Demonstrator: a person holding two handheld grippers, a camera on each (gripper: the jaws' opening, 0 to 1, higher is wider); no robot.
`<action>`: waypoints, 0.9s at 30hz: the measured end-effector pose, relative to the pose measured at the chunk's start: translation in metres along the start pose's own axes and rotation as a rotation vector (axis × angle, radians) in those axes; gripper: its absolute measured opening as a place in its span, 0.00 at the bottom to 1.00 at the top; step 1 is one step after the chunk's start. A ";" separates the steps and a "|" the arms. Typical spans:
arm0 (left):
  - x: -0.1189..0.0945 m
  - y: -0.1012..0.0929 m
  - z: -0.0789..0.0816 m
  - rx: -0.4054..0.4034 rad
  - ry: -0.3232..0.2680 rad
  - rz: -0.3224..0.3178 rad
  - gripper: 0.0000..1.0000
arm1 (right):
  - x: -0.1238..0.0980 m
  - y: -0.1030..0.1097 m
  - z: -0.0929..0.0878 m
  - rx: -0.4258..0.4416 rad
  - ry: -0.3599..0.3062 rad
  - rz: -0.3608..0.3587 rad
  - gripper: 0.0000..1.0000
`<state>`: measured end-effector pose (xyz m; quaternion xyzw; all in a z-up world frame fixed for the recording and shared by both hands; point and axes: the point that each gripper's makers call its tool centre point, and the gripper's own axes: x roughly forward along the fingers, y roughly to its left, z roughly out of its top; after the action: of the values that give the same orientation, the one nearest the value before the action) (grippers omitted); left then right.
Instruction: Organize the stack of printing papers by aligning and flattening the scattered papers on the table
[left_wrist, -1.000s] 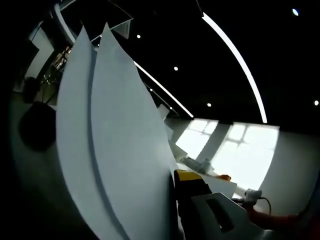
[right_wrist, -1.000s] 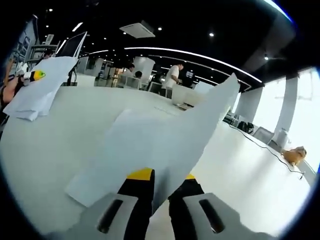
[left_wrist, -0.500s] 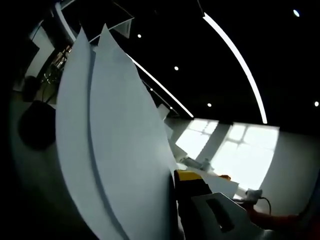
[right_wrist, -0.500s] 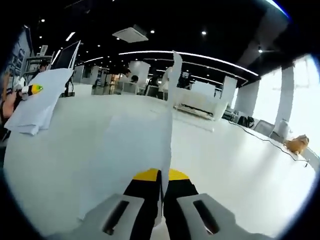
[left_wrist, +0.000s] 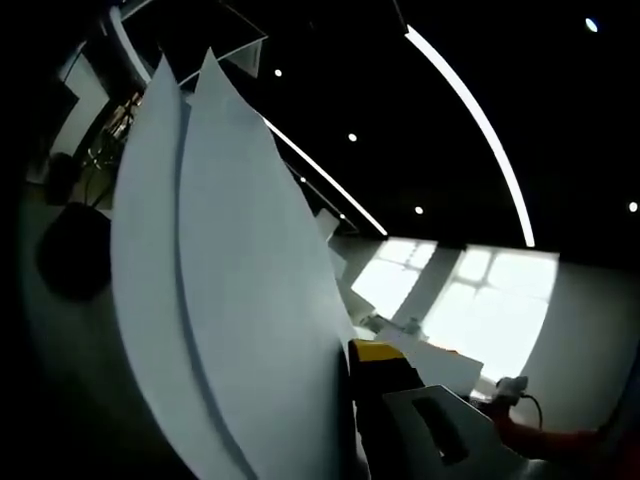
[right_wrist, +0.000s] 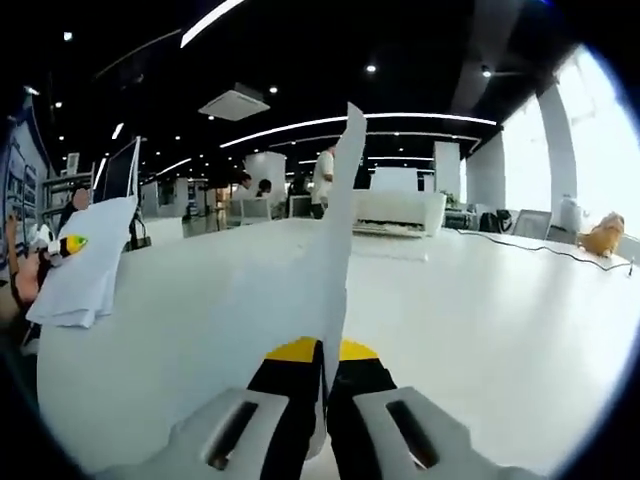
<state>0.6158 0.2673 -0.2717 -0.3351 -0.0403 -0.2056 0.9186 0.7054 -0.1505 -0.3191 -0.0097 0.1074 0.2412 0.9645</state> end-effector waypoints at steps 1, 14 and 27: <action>0.000 0.000 0.000 -0.001 0.000 0.000 0.09 | -0.001 0.000 0.001 0.006 -0.006 0.004 0.00; 0.000 -0.002 -0.002 0.001 0.003 0.003 0.09 | -0.007 0.007 0.011 0.104 -0.066 0.038 0.00; 0.000 -0.002 -0.001 -0.002 0.000 -0.003 0.09 | -0.011 0.007 0.018 0.152 -0.106 0.047 0.00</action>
<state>0.6148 0.2651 -0.2708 -0.3358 -0.0408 -0.2071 0.9180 0.6962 -0.1487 -0.2990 0.0787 0.0745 0.2549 0.9609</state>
